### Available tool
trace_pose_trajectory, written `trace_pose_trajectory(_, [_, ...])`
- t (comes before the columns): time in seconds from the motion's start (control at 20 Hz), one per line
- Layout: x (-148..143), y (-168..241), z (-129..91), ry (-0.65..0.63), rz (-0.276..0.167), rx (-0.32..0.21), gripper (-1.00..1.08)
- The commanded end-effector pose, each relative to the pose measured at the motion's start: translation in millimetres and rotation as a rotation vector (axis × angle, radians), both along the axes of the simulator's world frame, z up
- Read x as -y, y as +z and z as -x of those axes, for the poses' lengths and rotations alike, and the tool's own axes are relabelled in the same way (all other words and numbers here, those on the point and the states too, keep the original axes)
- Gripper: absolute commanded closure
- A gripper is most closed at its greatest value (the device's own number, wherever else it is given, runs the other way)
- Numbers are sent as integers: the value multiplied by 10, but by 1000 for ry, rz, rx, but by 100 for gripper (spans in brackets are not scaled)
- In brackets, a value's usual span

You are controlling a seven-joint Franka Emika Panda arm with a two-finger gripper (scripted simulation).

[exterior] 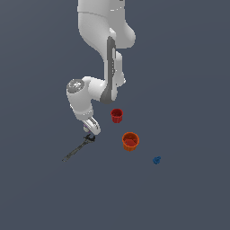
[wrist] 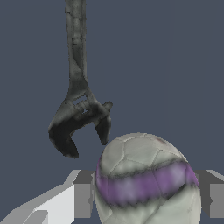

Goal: Pick up a designated object from a clutter of objects.

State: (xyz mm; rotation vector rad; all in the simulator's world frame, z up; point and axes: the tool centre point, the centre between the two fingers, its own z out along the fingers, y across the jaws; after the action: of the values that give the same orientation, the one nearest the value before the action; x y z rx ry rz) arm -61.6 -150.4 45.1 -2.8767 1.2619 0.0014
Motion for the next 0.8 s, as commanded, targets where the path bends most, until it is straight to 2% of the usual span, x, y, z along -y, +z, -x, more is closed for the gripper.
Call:
trace_pose_trajectory(0.0, [-52, 87, -44, 1, 0, 2, 108])
trace_pose_trajectory(0.35, [-295, 488, -223, 0, 1, 1, 108])
trace_pose_trajectory(0.75, [-713, 1184, -538, -1, 5, 1, 108])
